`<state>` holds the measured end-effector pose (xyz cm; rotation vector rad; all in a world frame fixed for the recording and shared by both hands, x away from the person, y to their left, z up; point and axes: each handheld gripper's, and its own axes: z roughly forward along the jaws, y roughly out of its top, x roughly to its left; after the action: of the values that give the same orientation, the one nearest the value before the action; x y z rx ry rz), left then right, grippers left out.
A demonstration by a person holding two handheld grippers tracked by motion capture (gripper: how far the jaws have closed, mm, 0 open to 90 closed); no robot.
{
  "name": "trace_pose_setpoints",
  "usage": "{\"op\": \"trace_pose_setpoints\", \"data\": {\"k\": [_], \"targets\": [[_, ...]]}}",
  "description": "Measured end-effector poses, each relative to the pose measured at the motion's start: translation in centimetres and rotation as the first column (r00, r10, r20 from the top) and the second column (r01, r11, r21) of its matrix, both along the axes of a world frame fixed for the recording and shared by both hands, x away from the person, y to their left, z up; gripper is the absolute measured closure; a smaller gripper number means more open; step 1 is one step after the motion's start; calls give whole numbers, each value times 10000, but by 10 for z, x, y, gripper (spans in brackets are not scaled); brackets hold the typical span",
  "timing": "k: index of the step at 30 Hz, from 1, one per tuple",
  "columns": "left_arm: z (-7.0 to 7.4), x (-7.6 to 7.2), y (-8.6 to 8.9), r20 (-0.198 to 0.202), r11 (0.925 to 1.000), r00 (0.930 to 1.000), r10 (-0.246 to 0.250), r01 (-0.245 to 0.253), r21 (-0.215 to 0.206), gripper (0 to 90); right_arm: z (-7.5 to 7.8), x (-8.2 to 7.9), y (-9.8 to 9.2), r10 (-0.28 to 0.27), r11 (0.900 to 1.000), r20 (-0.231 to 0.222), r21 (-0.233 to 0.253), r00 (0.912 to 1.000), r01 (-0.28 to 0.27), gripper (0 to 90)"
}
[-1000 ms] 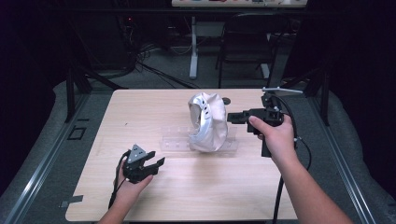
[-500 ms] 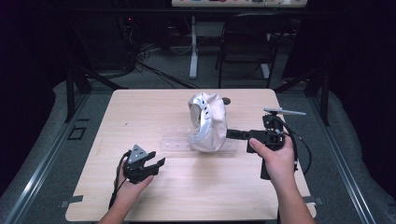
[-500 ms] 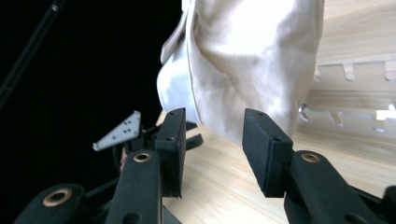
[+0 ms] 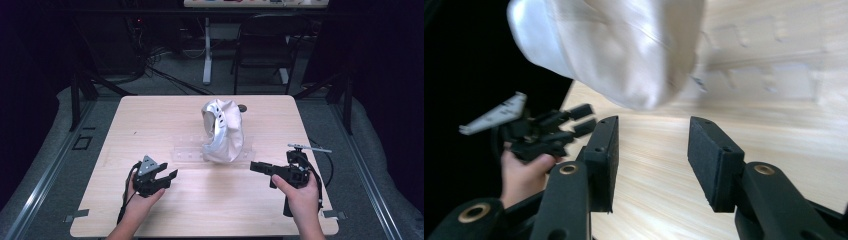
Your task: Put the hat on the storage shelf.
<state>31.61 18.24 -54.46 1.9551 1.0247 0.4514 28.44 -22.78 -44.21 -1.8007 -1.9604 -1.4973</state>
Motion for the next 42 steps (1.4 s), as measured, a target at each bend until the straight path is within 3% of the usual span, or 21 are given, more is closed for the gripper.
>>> {"op": "trace_pose_setpoints", "data": {"k": [6,12,17,22,26,30,31,33,37,42], "targets": [[0,-1,1,22,10000,10000,11,-11,11,504,-21,-16,-14,-140,9983,222,-557,9997,152,528],[0,-1,-1,110,10000,9999,9,-9,31,499,-43,-28,-36,-531,9972,228,-515,9983,542,514],[-1,-2,-2,160,10000,9999,-37,35,71,496,-56,-28,-40,-796,9946,202,-645,9966,807,514],[-1,-1,-2,126,10000,9999,-43,43,36,495,-70,-25,-37,-1076,9854,421,-1282,9933,1121,514],[-1,-1,-2,154,10000,9999,-35,35,18,495,-83,-23,-36,-1185,9807,667,-1485,9907,1273,499],[-1,-1,-2,161,10000,9999,-24,24,17,495,-96,-22,-37,-1199,9684,984,-2074,9879,1382,480],[-1,-2,-2,182,10000,9998,-28,28,14,495,-100,-22,-37,-1227,9715,991,-1912,9875,1399,481],[-1,-2,-2,221,10000,9997,-47,46,62,495,-103,-24,-39,-1211,9680,953,-2091,9881,1388,481],[-1,-2,-3,245,10000,9997,-58,57,63,495,-107,-28,-38,-1490,9693,1183,-1788,9817,1686,481],[0,-3,-3,376,9999,9992,-107,105,43,495,-106,-29,-38,-1330,9709,1250,-1828,9832,1546,480]]}}
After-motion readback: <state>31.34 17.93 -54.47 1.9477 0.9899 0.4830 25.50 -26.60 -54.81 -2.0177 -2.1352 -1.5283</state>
